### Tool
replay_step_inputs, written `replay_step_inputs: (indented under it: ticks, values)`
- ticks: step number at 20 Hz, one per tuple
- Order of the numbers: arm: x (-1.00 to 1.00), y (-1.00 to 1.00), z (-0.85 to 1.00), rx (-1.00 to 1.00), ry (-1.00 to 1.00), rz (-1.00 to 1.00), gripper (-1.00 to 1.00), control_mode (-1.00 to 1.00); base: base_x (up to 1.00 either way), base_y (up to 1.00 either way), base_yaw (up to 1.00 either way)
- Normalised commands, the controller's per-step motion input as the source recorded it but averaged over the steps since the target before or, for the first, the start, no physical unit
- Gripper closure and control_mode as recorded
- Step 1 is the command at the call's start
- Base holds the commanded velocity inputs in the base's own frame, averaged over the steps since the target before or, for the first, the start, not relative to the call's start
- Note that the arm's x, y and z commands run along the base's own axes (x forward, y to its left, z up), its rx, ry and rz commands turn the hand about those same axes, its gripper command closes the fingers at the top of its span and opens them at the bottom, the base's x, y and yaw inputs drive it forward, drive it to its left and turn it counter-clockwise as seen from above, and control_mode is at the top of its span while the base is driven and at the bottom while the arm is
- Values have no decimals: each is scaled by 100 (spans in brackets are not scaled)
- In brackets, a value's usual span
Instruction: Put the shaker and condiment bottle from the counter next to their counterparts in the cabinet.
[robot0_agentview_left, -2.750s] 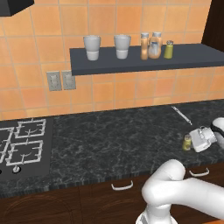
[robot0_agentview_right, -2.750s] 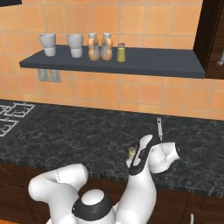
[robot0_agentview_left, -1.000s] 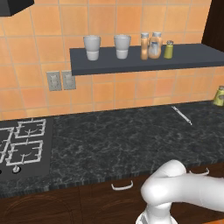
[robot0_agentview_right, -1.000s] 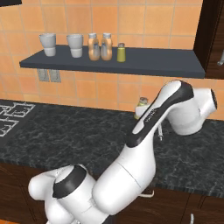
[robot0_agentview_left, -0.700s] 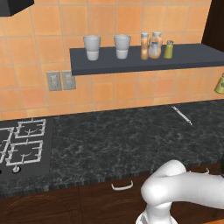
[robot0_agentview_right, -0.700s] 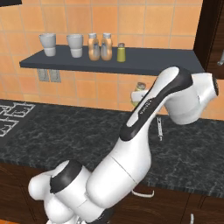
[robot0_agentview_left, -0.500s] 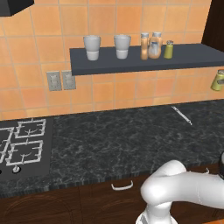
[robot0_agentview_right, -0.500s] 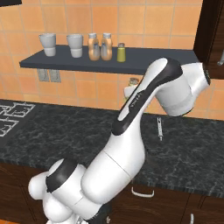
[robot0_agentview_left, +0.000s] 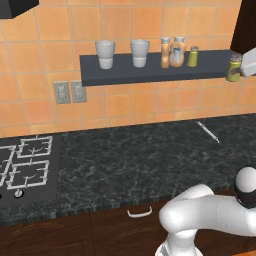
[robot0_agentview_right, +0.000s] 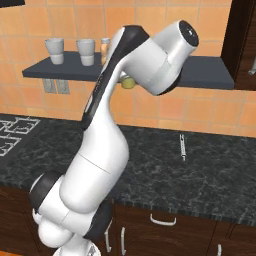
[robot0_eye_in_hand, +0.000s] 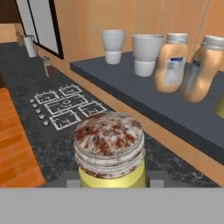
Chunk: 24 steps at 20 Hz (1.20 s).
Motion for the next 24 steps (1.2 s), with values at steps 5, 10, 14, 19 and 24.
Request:
replay_step_inputs:
  ticks: [5, 10, 14, 19, 24]
  values:
    - [87, 27, 0, 0, -8, -6, 100, -100, 0, 0, 0]
    - [31, -33, 0, 8, -2, -4, 100, -100, 0, 0, 0]
    - [29, -95, 0, 9, -10, 0, 100, -100, 0, 0, 0]
    - [9, -46, -6, 6, -3, 0, 100, -100, 0, 0, 0]
    - [24, -10, -12, 0, 0, -3, 100, -100, 0, 0, 0]
